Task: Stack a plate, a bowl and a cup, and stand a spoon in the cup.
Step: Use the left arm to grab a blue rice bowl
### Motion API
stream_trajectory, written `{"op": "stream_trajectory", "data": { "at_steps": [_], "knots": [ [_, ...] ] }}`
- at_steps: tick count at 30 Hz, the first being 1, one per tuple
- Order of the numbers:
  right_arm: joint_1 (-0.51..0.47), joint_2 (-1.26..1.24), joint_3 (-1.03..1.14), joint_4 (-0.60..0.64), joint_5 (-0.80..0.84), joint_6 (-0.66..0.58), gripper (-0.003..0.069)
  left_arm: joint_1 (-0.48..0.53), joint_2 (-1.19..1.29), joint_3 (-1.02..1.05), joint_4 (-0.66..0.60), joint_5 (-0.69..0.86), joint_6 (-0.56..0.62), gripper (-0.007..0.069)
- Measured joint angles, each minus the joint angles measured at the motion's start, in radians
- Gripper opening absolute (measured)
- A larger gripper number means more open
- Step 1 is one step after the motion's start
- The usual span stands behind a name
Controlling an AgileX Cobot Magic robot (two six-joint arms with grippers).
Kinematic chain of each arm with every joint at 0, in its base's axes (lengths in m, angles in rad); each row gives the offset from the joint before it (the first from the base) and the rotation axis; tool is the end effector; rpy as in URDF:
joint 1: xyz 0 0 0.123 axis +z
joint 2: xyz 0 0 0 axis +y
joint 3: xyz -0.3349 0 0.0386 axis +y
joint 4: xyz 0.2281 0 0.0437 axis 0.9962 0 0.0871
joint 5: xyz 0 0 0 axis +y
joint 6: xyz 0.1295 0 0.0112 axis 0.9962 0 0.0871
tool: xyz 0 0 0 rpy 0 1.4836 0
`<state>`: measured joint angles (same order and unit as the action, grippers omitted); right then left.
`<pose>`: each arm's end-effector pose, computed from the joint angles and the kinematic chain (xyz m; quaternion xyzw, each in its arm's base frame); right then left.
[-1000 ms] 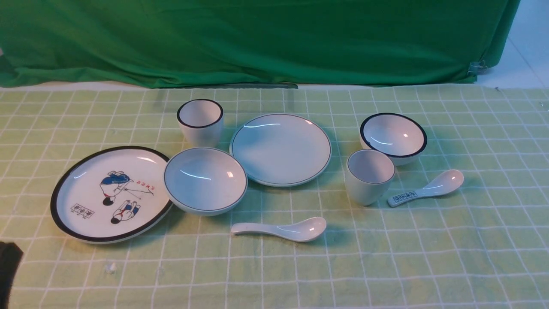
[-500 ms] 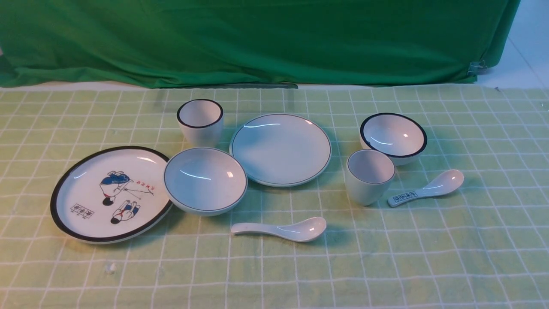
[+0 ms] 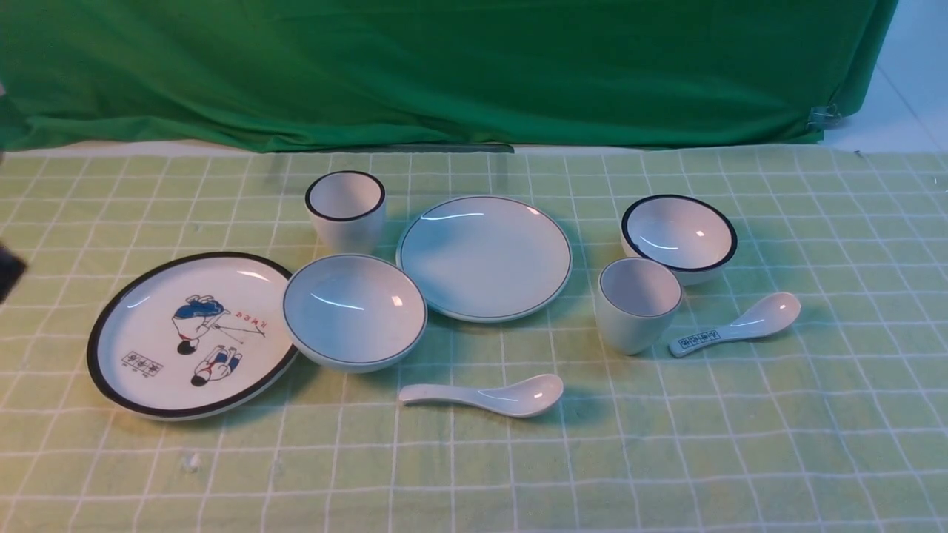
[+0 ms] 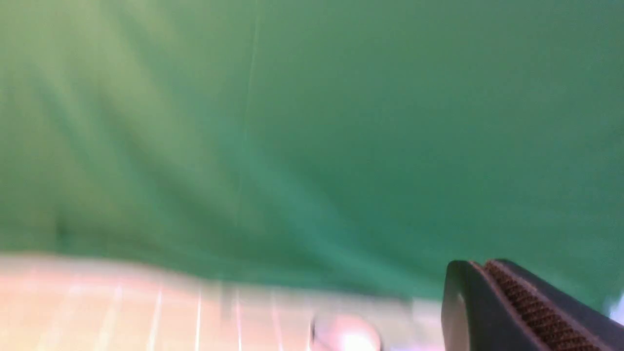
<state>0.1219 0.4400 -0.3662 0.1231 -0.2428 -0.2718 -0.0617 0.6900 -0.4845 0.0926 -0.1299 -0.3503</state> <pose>0.0699 0.0047 0.3599 -0.0720 0.6075 -0.0210 0.7908 0.1281 -0.0095 0.3635 -0.0648 0.7002 -0.1175 0.7012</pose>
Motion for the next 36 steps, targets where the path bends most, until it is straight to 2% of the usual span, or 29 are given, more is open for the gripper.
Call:
{"op": "stream_trajectory", "data": {
  "at_steps": [2, 4, 7, 9, 11, 16, 18, 19, 21, 25, 28, 30, 33, 36],
  "knots": [
    [0.0, 0.088, -0.064, 0.0, 0.169, 0.037, 0.0027, -0.019, 0.117, -0.068, -0.002, 0.13, -0.06, 0.0017],
    [0.0, 0.15, -0.117, 0.001, 0.327, 0.068, 0.0027, -0.04, 0.189, -0.124, -0.004, 0.231, -0.051, 0.0017],
    [0.0, 0.303, -0.211, 0.008, 0.681, 0.092, 0.0029, -0.08, 0.352, -0.279, -0.044, 0.496, 0.066, 0.0017],
    [0.005, 0.366, -0.231, 0.021, 0.765, 0.094, 0.0031, -0.087, 0.438, -0.343, -0.075, 0.618, 0.112, 0.0017],
    [0.028, 0.426, -0.237, 0.037, 0.786, 0.093, 0.0035, -0.089, 0.549, -0.431, -0.122, 0.734, 0.166, 0.0031],
    [0.099, 0.509, -0.238, 0.042, 0.722, 0.072, 0.0036, -0.089, 0.716, -0.545, -0.153, 0.785, 0.196, 0.0132],
    [0.152, 0.548, -0.238, 0.045, 0.673, 0.061, 0.0036, -0.089, 0.811, -0.611, -0.164, 0.785, 0.205, 0.0256],
    [0.163, 0.556, -0.238, 0.046, 0.669, 0.061, 0.0036, -0.089, 0.824, -0.623, -0.166, 0.785, 0.213, 0.0275],
    [0.196, 0.569, -0.238, 0.046, 0.665, 0.059, 0.0041, -0.089, 0.898, -0.663, -0.167, 0.785, 0.222, 0.0372],
    [0.23, 0.574, -0.238, 0.046, 0.657, 0.057, 0.0047, -0.089, 1.005, -0.705, -0.136, 0.777, 0.228, 0.0424],
    [0.234, 0.574, -0.238, 0.046, 0.657, 0.057, 0.0052, -0.089, 1.056, -0.708, -0.112, 0.755, 0.237, 0.0404],
    [0.238, 0.574, -0.238, 0.046, 0.657, 0.057, 0.0056, -0.089, 1.097, -0.709, -0.093, 0.727, 0.242, 0.0352],
    [0.239, 0.574, -0.238, 0.046, 0.652, 0.058, 0.0062, -0.089, 1.125, -0.709, -0.082, 0.687, 0.242, 0.0258],
    [0.239, 0.574, -0.238, 0.049, 0.645, 0.058, 0.0073, -0.09, 1.129, -0.709, -0.084, 0.648, 0.242, 0.0112]
  ]
}}
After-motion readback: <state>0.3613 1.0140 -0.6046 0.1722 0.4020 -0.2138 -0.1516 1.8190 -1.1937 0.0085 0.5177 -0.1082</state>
